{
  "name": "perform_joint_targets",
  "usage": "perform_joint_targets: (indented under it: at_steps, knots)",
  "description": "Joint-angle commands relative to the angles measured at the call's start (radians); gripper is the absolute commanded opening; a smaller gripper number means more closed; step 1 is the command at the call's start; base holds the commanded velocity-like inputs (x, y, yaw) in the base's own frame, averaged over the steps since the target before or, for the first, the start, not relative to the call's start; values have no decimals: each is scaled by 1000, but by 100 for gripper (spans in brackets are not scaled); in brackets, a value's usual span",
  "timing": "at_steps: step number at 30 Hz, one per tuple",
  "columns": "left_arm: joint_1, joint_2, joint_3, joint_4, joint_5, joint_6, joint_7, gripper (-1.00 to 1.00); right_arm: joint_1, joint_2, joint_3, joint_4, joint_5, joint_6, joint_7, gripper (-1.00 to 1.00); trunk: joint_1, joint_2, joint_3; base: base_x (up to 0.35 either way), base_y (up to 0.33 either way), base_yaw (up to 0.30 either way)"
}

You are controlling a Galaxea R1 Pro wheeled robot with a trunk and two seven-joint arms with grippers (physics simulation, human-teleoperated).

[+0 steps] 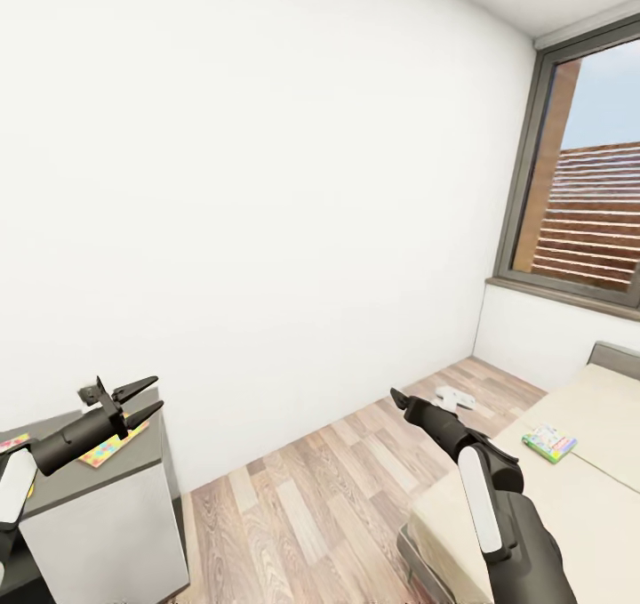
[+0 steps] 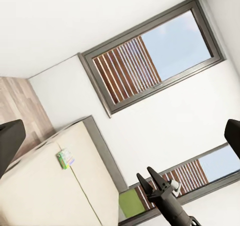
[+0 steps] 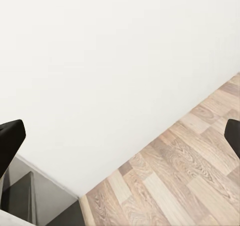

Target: Put all the toys in the child's room - the three board games (two on the bed and one on the table), the two jigsaw puzzles on the table, and the tennis ball on the table - inside the toy box on the table in the child's room.

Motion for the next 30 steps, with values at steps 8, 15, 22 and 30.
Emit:
perform_joint_targets:
  at_steps: [8,15,22,30]
  knots:
    - [-1,0,1,1,-2,4,-4,100,-1,1,-5,1,-1,5,6,100,0,-1,-14,51,0,-7]
    - [-1,0,1,0,-2,4,-5,100,-1,1,-6,1,-1,4,6,100,0,-1,-23,209,0,-125]
    - [-1,0,1,1,-2,4,-4,100,-1,1,-5,1,0,3,6,100,0,-1,-29,205,0,-160]
    - [-1,0,1,1,-2,4,-5,100,-1,2,-1,-1,1,2,6,100,0,-1,-30,59,0,-99]
